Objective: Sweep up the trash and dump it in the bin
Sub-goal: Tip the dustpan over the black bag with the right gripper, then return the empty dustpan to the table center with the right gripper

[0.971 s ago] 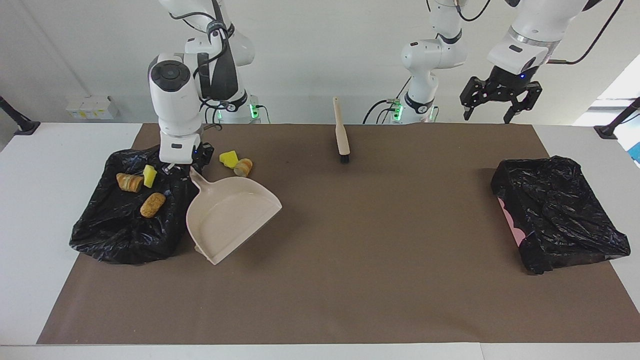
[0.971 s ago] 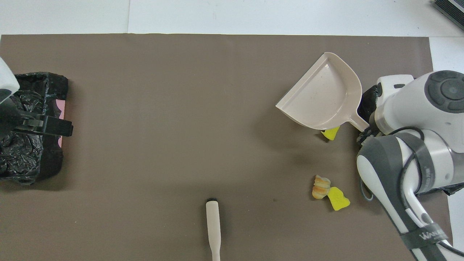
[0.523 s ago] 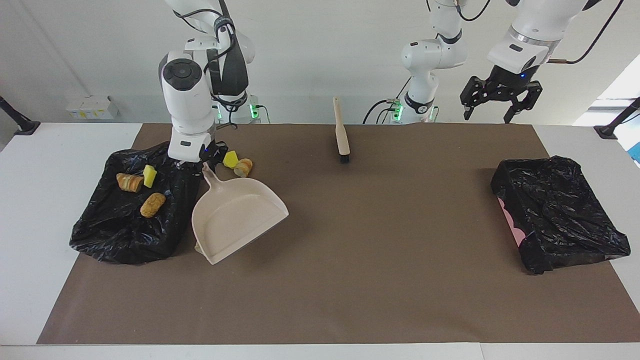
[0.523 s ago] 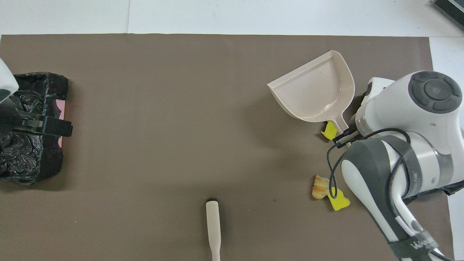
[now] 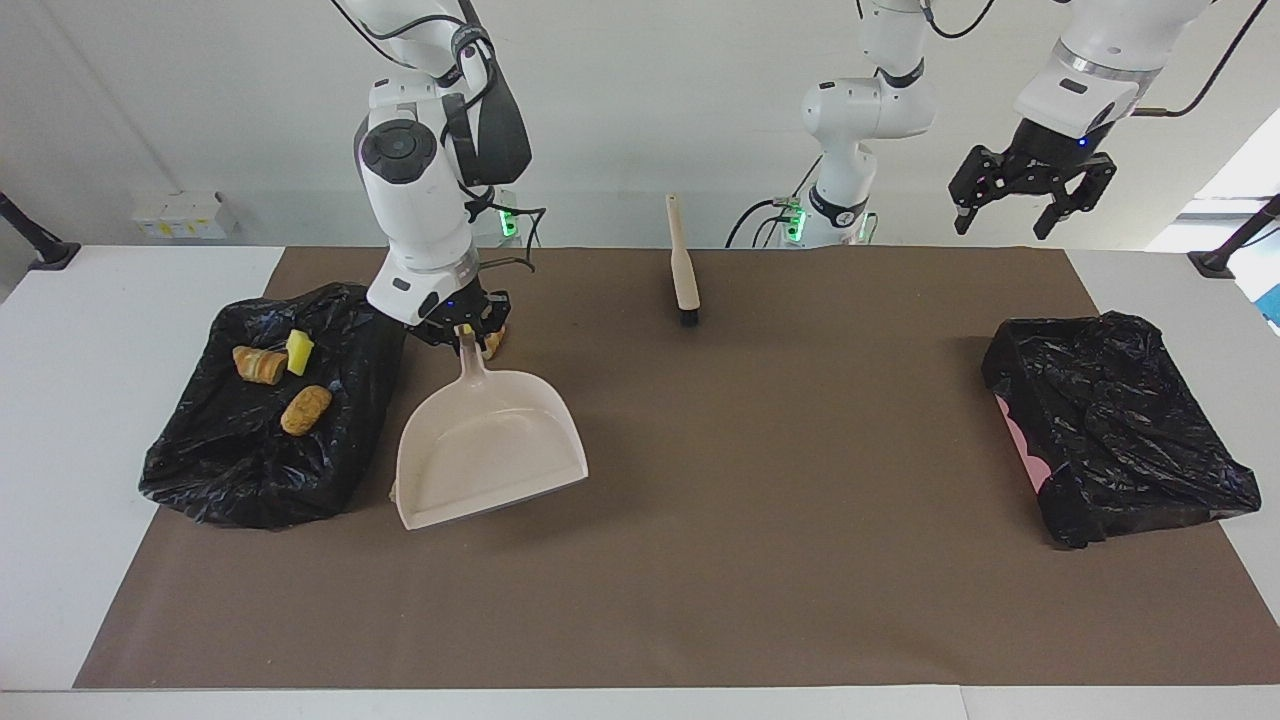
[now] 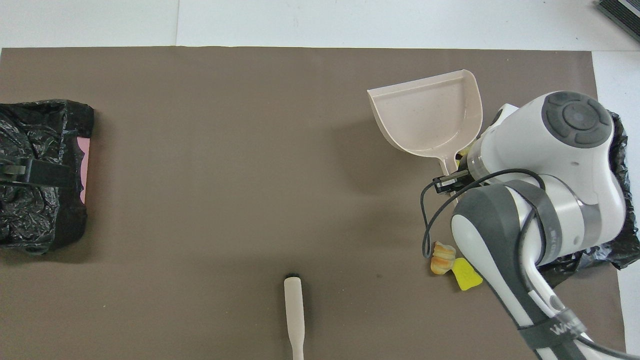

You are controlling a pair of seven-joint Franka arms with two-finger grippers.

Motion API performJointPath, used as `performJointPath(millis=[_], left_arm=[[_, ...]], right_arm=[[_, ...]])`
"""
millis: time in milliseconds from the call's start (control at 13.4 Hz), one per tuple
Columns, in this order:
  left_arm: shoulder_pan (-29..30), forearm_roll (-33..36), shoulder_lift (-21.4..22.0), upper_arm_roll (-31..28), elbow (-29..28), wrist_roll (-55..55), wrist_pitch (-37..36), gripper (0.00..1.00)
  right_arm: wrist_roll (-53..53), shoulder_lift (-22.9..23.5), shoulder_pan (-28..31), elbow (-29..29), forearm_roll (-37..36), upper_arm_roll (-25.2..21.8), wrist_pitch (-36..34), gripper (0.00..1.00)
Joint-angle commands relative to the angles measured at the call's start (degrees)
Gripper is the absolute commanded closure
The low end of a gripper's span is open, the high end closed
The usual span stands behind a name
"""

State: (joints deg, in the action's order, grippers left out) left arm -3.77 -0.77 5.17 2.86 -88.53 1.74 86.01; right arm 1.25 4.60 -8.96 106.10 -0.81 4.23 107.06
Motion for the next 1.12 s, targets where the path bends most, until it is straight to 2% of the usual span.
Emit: performJointPath(millis=[0,224,523,822,1046], left_arm=[[-3.2,1.0,-0.7,-1.1,1.3,0.1,-1.7,0.0],[-4.6,0.9,-2.0,-2.8,2.5,0.4,-3.0,0.0],[-4.1,0.5,-1.9,-4.3,2.5,0.4,-3.1,0.0],[-3.9,0.7,-2.5,-3.9,3.0,0.4,-4.4,0.0],[-4.0,0.9,-1.9,-3.9,2.9,0.4,-3.4,0.0]], right_arm=[[5.0,1.8,-0.8,-3.3,2.5,0.0,-0.3,1.0],[9.2,4.7,-3.0,-8.4,4.6,0.0,-1.8,1.0],[15.9,7.0,-6.0,-11.1,6.9,0.0,-2.1,1.0],[26.0,12.3,-10.3,-15.8,9.6,0.0,-1.0,1.0],[32.7,18.8,-13.4,-22.9,10.8,0.1,-0.9,1.0]])
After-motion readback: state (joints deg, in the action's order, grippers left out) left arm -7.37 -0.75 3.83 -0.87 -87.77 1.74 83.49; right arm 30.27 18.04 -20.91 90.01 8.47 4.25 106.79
